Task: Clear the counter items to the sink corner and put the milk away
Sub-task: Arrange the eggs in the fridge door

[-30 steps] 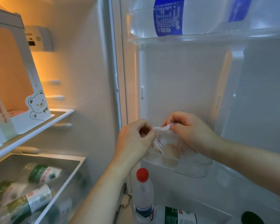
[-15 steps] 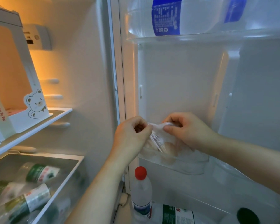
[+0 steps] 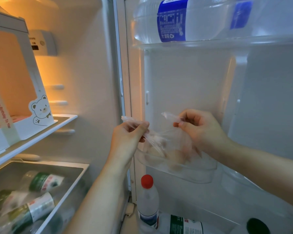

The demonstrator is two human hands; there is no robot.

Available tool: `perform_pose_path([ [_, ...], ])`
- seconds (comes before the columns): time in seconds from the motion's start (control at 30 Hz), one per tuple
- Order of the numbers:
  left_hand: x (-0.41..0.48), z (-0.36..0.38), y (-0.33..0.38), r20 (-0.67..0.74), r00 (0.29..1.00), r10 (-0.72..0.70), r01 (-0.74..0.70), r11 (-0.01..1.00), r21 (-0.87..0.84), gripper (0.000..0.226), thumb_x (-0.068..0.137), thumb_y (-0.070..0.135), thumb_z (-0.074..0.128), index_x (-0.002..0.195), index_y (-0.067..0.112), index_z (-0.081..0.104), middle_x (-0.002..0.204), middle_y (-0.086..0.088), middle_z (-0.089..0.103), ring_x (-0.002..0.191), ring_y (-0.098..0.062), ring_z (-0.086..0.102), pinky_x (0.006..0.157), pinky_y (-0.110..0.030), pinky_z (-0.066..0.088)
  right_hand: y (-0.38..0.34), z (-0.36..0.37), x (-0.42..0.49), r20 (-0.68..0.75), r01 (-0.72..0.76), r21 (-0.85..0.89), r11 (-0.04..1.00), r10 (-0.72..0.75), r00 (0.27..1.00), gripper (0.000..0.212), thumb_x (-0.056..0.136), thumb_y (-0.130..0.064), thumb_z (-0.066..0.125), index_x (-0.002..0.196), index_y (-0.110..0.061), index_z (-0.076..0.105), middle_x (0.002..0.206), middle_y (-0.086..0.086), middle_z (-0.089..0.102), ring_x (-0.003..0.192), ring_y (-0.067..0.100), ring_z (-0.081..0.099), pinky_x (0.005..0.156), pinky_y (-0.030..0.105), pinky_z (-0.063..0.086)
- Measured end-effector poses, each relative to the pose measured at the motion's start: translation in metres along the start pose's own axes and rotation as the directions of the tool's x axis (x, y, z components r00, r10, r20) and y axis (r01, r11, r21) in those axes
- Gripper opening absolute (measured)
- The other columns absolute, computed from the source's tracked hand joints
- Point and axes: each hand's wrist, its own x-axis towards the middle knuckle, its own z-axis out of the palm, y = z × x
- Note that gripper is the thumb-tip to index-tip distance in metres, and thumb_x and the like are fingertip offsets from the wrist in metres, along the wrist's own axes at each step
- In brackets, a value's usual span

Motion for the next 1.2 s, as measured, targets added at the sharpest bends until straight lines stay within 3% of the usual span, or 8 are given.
perform_pose_path([
  [0.2, -0.001, -0.003, 0.006, -0.054, 0.999, -0.006, 0.001, 0.997, -0.081, 0.017, 0.082, 0.004, 0.066, 0.068, 0.014, 0.068, 0.055, 0.003, 0.062, 0.05, -0.007, 0.057, 0.047, -0.016, 0.045, -0.009, -0.002, -0.002, 0.012, 0.097, 0.105, 0.99, -0.099, 0.995, 0.044, 0.081, 0.02, 0.041, 0.053, -0.012, 0.054, 0.054, -0.001, 0.056, 0.054, 0.002, 0.05, 0.062, 0.01, 0.041],
  [0.37, 0.001, -0.014, 0.007, -0.069, 0.996, -0.048, 0.041, 0.994, -0.103, 0.017, 0.084, 0.004, 0.064, 0.075, 0.019, 0.067, 0.052, 0.005, 0.059, 0.047, -0.006, 0.054, 0.047, -0.017, 0.047, -0.018, -0.01, -0.007, 0.149, 0.05, 0.128, 0.991, -0.069, 0.986, 0.034, 0.075, -0.022, 0.048, 0.043, -0.016, 0.057, 0.051, 0.009, 0.057, 0.052, 0.033, 0.048, 0.059, 0.046, 0.042],
  [0.5, 0.002, -0.021, 0.006, -0.027, 0.995, -0.096, 0.094, 0.992, -0.084, 0.016, 0.083, 0.006, 0.065, 0.076, 0.019, 0.068, 0.053, 0.006, 0.059, 0.047, -0.006, 0.053, 0.048, -0.018, 0.048, -0.023, -0.016, -0.007, 0.391, -0.087, 0.07, 0.994, 0.053, 0.919, 0.03, 0.076, -0.021, 0.041, 0.062, -0.002, 0.059, 0.058, 0.014, 0.062, 0.039, 0.026, 0.048, 0.041, 0.05, 0.043],
  [0.63, 0.003, -0.027, 0.008, -0.043, 0.998, -0.035, 0.042, 0.986, 0.16, 0.016, 0.083, 0.008, 0.066, 0.075, 0.021, 0.067, 0.058, -0.004, 0.056, 0.042, -0.006, 0.046, 0.046, -0.019, 0.045, -0.02, -0.018, -0.005, 0.392, -0.132, -0.107, 0.985, 0.164, 0.905, 0.037, 0.1, -0.012, 0.04, 0.068, -0.011, 0.06, 0.061, 0.01, 0.066, 0.03, 0.02, 0.043, 0.037, 0.028, 0.04],
  [0.87, 0.004, -0.035, 0.01, 0.015, 1.0, 0.027, -0.031, 0.874, 0.485, 0.017, 0.083, 0.01, 0.065, 0.074, 0.025, 0.066, 0.058, -0.008, 0.045, 0.056, -0.019, 0.042, 0.056, -0.028, 0.038, -0.025, -0.03, 0.004, 0.48, -0.179, -0.283, 0.942, 0.301, 0.824, 0.051, 0.075, 0.023, 0.028, 0.057, -0.01, 0.063, 0.078, 0.026, 0.067, 0.033, 0.022, 0.047, 0.032, 0.018, 0.036],
  [0.93, 0.004, -0.036, 0.01, 0.026, 0.999, 0.024, -0.034, 0.843, 0.537, 0.016, 0.083, 0.011, 0.064, 0.076, 0.025, 0.066, 0.056, -0.005, 0.044, 0.054, -0.016, 0.042, 0.054, -0.025, 0.038, -0.027, -0.033, 0.003, 0.52, -0.155, -0.325, 0.933, 0.313, 0.795, 0.048, 0.069, 0.025, 0.026, 0.051, -0.006, 0.058, 0.082, 0.015, 0.071, 0.032, 0.019, 0.048, 0.031, 0.018, 0.037],
  [1.07, -0.001, -0.03, 0.011, 0.014, 0.994, 0.105, -0.088, 0.745, 0.662, 0.009, 0.082, 0.016, 0.065, 0.081, 0.024, 0.068, 0.056, 0.005, 0.047, 0.054, -0.011, 0.044, 0.053, -0.021, 0.034, -0.031, -0.037, 0.002, 0.579, -0.035, -0.447, 0.894, 0.319, 0.75, 0.038, 0.079, 0.01, 0.052, 0.057, -0.017, 0.068, 0.082, 0.001, 0.074, 0.039, 0.018, 0.055, 0.037, 0.021, 0.043],
  [1.2, -0.008, -0.021, 0.015, 0.091, 0.92, 0.382, -0.318, 0.589, 0.743, 0.025, 0.077, 0.015, 0.071, 0.101, 0.021, 0.069, 0.09, 0.014, 0.054, 0.089, -0.009, 0.053, 0.076, -0.016, 0.036, -0.038, -0.033, -0.002, 0.568, 0.015, -0.536, 0.844, 0.348, 0.746, 0.021, 0.076, -0.013, 0.073, 0.085, -0.032, 0.073, 0.047, -0.008, 0.06, 0.041, 0.01, 0.053, 0.041, 0.021, 0.045],
])
